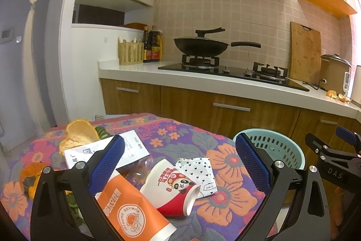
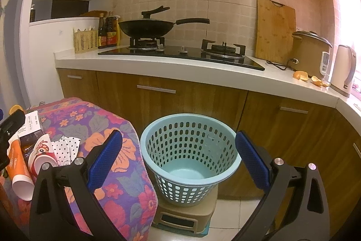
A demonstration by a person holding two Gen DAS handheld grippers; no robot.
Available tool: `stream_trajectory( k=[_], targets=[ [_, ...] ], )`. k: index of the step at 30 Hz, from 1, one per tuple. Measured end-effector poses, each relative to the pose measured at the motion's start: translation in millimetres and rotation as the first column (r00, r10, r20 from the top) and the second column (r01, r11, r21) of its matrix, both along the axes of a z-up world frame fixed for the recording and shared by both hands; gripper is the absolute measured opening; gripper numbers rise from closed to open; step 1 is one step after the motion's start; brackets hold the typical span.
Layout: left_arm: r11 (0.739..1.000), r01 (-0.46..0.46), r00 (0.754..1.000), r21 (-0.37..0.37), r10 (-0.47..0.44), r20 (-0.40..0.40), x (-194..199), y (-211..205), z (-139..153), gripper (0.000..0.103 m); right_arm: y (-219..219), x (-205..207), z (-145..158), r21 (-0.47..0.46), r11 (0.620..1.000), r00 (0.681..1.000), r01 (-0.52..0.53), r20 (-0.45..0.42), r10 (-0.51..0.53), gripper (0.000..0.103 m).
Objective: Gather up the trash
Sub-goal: 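Grasp the orange snack wrapper with the left tool while the right tool grasps the polka-dot paper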
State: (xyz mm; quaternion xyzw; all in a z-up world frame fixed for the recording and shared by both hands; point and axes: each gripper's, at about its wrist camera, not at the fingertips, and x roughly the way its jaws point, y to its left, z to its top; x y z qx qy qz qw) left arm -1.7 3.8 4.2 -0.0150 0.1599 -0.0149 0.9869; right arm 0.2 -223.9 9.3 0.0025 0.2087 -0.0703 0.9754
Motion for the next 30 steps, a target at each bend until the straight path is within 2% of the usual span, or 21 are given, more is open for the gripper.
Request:
stream_trajectory(
  k=[3,6,8,11,12,14,15,16,18,20,22,24,26,30],
  targets=[
    [1.000,-0.011,1.000,-0.007,0.011,0.009,-6,5,7,0.092,0,-1,2,0.016,1.000,1.000,-0.023,-0.004,0.023,0.095],
    [0.999,-0.028,1.000,-0.029,0.028,0.013,-20,18,15,0.091,3,-6,9,0.032,0.997,0.997,-0.066,0.027,0.065,0.095],
    [0.996,-0.084,0.996,-0.025,0.085,0.033,-37,35,25,0.091,9,-9,15,0.030,0.994,0.993,-0.107,0.055,0.105,0.095],
    [0.985,-0.173,0.984,-0.031,0.174,0.035,-59,65,37,0.091,22,-3,21,0.029,0.980,0.979,-0.197,0.051,0.195,0.095],
    [0.977,-0.212,0.977,-0.009,0.212,0.031,-64,73,40,0.091,27,-2,22,0.024,0.975,0.975,-0.220,0.048,0.219,0.095],
    [0.926,-0.367,0.930,0.083,0.365,0.035,-76,90,43,0.091,38,2,24,0.011,0.966,0.965,-0.260,0.043,0.259,0.091],
    [0.898,-0.426,0.904,0.109,0.427,0.021,-82,104,42,0.091,46,4,24,0.005,0.955,0.954,-0.297,0.033,0.296,0.090],
    [0.886,-0.450,0.892,0.109,0.452,0.011,-86,114,41,0.091,52,8,24,0.000,0.944,0.944,-0.329,0.017,0.329,0.088],
    [0.864,-0.496,0.867,0.084,0.499,-0.019,-96,139,37,0.091,64,12,23,-0.001,0.929,0.929,-0.371,0.002,0.371,0.083],
    [0.852,-0.520,0.851,0.059,0.523,-0.054,-101,156,34,0.091,74,15,22,-0.003,0.912,0.912,-0.411,-0.007,0.411,0.078],
    [0.842,-0.539,0.838,0.005,0.537,-0.098,-107,181,30,0.091,85,17,23,-0.026,0.895,0.895,-0.446,-0.005,0.446,0.077],
    [0.841,-0.538,0.839,-0.055,0.528,-0.133,-110,199,26,0.091,95,21,22,-0.059,0.891,0.893,-0.450,-0.008,0.450,0.074],
    [0.846,-0.525,0.847,-0.099,0.506,-0.164,-111,209,21,0.090,105,23,22,-0.103,0.886,0.891,-0.452,-0.008,0.453,0.067],
    [0.855,-0.490,0.862,-0.167,0.447,-0.242,-103,228,4,0.087,114,30,20,-0.119,0.868,0.875,-0.482,-0.028,0.483,0.060]
  ],
)
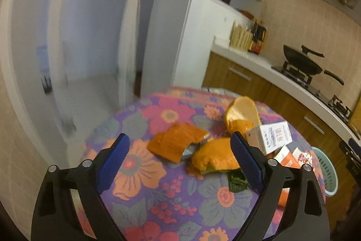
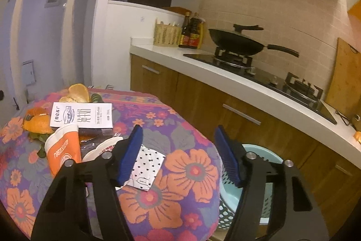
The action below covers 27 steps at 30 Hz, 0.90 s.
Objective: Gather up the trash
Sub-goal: 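Grasp the orange snack wrapper with the left tool while the right tool grasps the polka-dot paper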
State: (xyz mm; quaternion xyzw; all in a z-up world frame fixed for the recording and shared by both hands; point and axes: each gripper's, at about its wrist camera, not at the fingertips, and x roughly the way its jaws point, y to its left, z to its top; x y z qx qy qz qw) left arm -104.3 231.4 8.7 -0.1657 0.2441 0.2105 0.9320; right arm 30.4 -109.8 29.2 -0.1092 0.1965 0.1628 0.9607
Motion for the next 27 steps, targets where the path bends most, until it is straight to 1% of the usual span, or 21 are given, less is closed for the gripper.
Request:
stream_trajectory(
  k=[2,4,6,10,13,15,18,20,21,23,24,25,26,27],
  targets=[
    [1.000,-0.003,0.999,-0.022,0.003,-0.032,6,10,-10,0.087,2,2,-1,0.001,1.000,1.000,-0.012,-0.009,0.012,0.060],
    [0.999,-0.004,0.997,-0.053,0.000,-0.076,16,24,-21,0.085,2,4,-3,-0.003,1.000,1.000,-0.023,-0.019,0.023,0.060],
    [0.997,0.009,0.996,-0.071,-0.015,-0.091,22,32,-26,0.084,4,7,-7,-0.007,1.000,0.999,-0.030,-0.028,0.030,0.060],
    [0.986,0.044,0.992,-0.161,-0.062,-0.107,41,53,-35,0.084,7,15,-13,-0.003,0.999,0.997,-0.043,-0.066,0.042,0.060],
    [0.975,0.080,0.988,-0.206,-0.104,-0.111,59,59,-42,0.084,10,22,-18,-0.001,0.999,0.995,-0.043,-0.090,0.042,0.060],
    [0.969,0.089,0.983,-0.230,-0.123,-0.138,74,61,-49,0.084,11,25,-20,0.000,0.999,0.994,-0.043,-0.100,0.043,0.060],
    [0.970,0.091,0.975,-0.226,-0.133,-0.179,87,60,-60,0.080,10,32,-22,0.021,0.998,0.991,-0.064,-0.118,0.066,0.060],
    [0.970,0.085,0.967,-0.228,-0.135,-0.216,93,60,-70,0.075,9,38,-25,0.041,0.994,0.985,-0.101,-0.135,0.106,0.060],
    [0.970,0.082,0.964,-0.230,-0.136,-0.230,94,60,-74,0.075,8,41,-27,0.049,0.992,0.982,-0.113,-0.143,0.119,0.060],
    [0.975,0.069,0.961,-0.210,-0.122,-0.249,96,58,-79,0.074,5,49,-34,0.066,0.987,0.971,-0.148,-0.180,0.158,0.060],
    [0.978,0.068,0.961,-0.195,-0.117,-0.252,96,56,-80,0.072,5,51,-38,0.067,0.986,0.967,-0.154,-0.194,0.164,0.060],
    [0.981,0.064,0.960,-0.185,-0.111,-0.259,96,57,-81,0.068,4,54,-41,0.067,0.985,0.963,-0.160,-0.209,0.170,0.060],
    [0.985,0.052,0.957,-0.162,-0.096,-0.275,97,55,-81,0.052,4,58,-47,0.070,0.982,0.953,-0.178,-0.237,0.189,0.060],
    [0.989,0.047,0.954,-0.141,-0.086,-0.288,98,54,-81,0.049,4,61,-50,0.071,0.979,0.945,-0.188,-0.257,0.201,0.060]
  ],
)
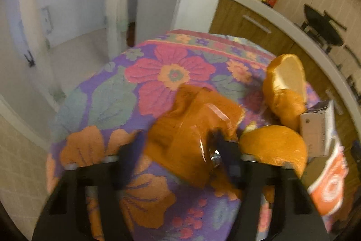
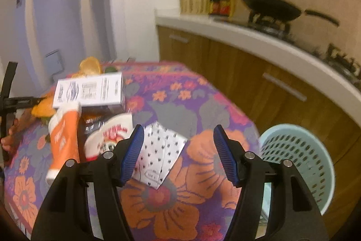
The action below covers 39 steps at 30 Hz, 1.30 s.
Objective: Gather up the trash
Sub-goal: 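Grasp the orange snack wrapper with the left tool while the right tool grasps the polka-dot paper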
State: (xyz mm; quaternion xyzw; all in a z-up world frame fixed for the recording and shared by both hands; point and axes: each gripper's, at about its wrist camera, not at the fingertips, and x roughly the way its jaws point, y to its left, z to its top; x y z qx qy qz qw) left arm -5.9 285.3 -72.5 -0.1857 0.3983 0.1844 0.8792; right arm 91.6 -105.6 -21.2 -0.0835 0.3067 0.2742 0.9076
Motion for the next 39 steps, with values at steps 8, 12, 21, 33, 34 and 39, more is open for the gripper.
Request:
stream_trajectory(
  k=[8,12,21,33,34,39],
  targets=[
    [0.998,0.015,1.000,0.066,-0.016,0.012,-1,-10,7,0.025,6,23,-26,0.032,0.998,0.984,-0.051,-0.169,0.055,0.060],
    [0.998,0.011,1.000,0.062,-0.013,0.027,-1,-9,8,0.024,8,30,-31,0.026,0.998,0.978,-0.058,-0.199,0.062,0.060],
    [0.999,0.006,0.999,0.046,-0.008,0.052,-6,-6,9,0.022,17,41,-38,0.025,0.994,0.957,-0.111,-0.266,0.114,0.060],
    [0.999,0.010,0.994,0.038,-0.013,0.105,-17,-8,16,0.019,14,45,-40,0.166,0.965,0.910,-0.203,-0.331,0.248,0.024],
    [0.999,0.008,0.994,0.038,-0.013,0.111,-18,-8,18,0.019,13,44,-41,0.178,0.961,0.908,-0.209,-0.330,0.259,0.016],
    [0.999,0.018,0.984,0.040,-0.024,0.174,-32,-13,35,0.016,9,31,-30,0.205,0.953,0.923,-0.222,-0.269,0.273,0.004]
  ],
)
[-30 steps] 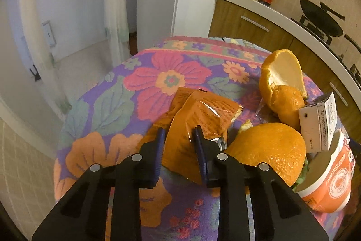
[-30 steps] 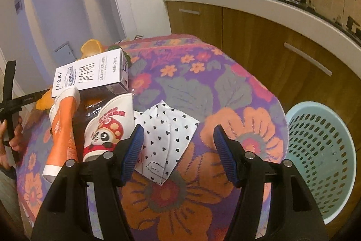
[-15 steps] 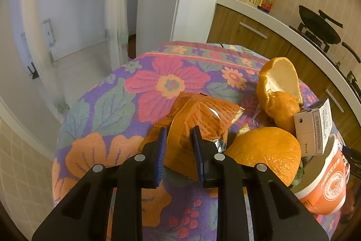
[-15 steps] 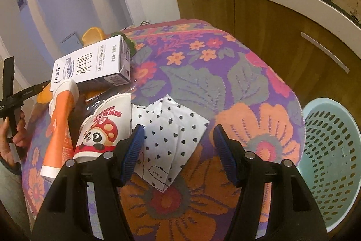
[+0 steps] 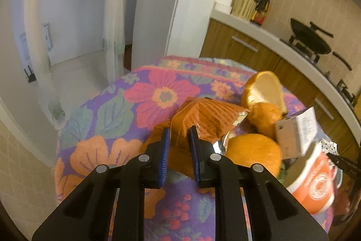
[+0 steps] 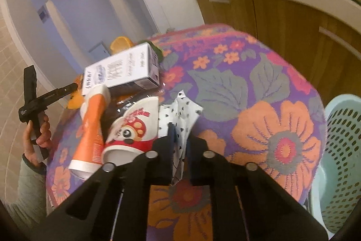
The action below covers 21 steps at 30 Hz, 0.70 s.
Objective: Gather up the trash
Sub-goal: 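Grasp the orange snack wrapper with the left tool while the right tool grasps the polka-dot paper, then carry both held items over the blue basket and open both tools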
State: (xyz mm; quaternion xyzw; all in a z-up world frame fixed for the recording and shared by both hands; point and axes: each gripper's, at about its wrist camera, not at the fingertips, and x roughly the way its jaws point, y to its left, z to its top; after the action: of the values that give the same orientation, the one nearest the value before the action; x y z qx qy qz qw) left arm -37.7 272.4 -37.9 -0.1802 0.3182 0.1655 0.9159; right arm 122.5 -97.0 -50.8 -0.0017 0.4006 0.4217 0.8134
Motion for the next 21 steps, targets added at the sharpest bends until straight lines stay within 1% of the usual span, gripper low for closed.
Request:
stream_trajectory(
  k=[4,7,8,11,13,17,21],
  targets=[
    [0.999,0.020,0.998,0.031,-0.022,0.060,-10,-13,21,0.014,-7,-13,20,0.004,0.999,0.995,0.035,0.099,-0.035,0.002],
    [0.998,0.036,0.994,0.044,-0.041,0.104,-17,-24,36,0.013,-13,-19,32,-0.001,0.998,0.985,0.065,0.163,-0.064,0.002],
    [0.998,0.042,0.992,0.046,-0.047,0.117,-19,-27,40,0.010,-17,-21,37,0.003,0.997,0.981,0.074,0.181,-0.073,0.002],
    [0.996,0.072,0.986,0.052,-0.079,0.147,-23,-38,56,0.009,-27,-25,47,0.019,0.996,0.974,0.089,0.208,-0.091,0.002],
    [0.994,0.085,0.983,0.073,-0.096,0.159,-24,-48,67,0.008,-36,-28,54,0.035,0.995,0.971,0.098,0.216,-0.104,0.002],
    [0.990,0.111,0.976,0.090,-0.126,0.178,-27,-64,83,0.006,-56,-29,62,0.061,0.990,0.964,0.129,0.226,-0.140,0.002],
    [0.981,0.158,0.966,0.112,-0.177,0.187,-20,-90,95,0.005,-85,-29,69,0.094,0.978,0.951,0.186,0.232,-0.203,0.002]
  ],
)
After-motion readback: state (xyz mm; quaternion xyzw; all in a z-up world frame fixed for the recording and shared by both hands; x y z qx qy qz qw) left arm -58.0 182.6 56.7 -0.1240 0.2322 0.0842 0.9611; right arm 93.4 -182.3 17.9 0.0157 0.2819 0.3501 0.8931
